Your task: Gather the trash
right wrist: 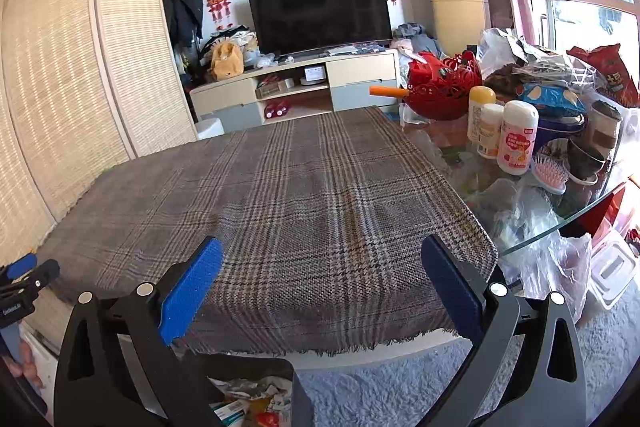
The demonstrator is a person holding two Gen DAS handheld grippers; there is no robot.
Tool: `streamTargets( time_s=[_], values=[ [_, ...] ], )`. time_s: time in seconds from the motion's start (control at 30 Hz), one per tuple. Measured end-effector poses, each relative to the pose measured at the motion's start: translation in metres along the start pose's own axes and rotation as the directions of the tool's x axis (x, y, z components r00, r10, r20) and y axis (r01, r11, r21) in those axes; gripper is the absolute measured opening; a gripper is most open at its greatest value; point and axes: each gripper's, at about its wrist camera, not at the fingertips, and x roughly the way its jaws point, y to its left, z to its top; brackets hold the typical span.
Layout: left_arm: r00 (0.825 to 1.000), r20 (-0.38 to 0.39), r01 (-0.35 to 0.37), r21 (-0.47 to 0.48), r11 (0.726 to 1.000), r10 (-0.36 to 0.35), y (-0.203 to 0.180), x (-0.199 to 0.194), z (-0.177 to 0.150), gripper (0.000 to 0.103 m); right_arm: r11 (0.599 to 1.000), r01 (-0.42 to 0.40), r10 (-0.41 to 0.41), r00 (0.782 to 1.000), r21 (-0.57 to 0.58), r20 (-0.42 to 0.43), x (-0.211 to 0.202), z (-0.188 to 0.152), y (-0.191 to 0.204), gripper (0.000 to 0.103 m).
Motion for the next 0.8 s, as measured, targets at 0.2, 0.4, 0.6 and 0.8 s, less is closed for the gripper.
streamTargets(
  time_s=[0.2,0.4,0.6,0.8],
  values=[
    [1.0,0.01,0.005,0.006,1.0,-0.005,-0.007,-0.002,0.002,0.095,1.0,0.006,-0.006,1.0,-0.007,-0.005,0.001,-0.001,0.001,0.1],
    [1.0,0.015,0.001,0.007,1.0,-0.001,-0.008,-0.002,0.002,0.095,1.0,0.005,-0.005,1.0,-0.016,-0.003,0.0,-0.001,0.003,0.1],
    [1.0,0.015,-0.002,-0.001,1.0,0.002,-0.007,-0.002,0.002,0.095,0.999,0.001,-0.001,1.0,-0.038,0.002,-0.001,-0.001,0.01,0.1],
    [1.0,0.012,0.0,0.003,1.0,0.0,-0.007,0.0,0.002,0.095,0.999,-0.002,0.001,1.0,-0.047,-0.008,0.003,-0.001,0.013,0.1]
  ],
)
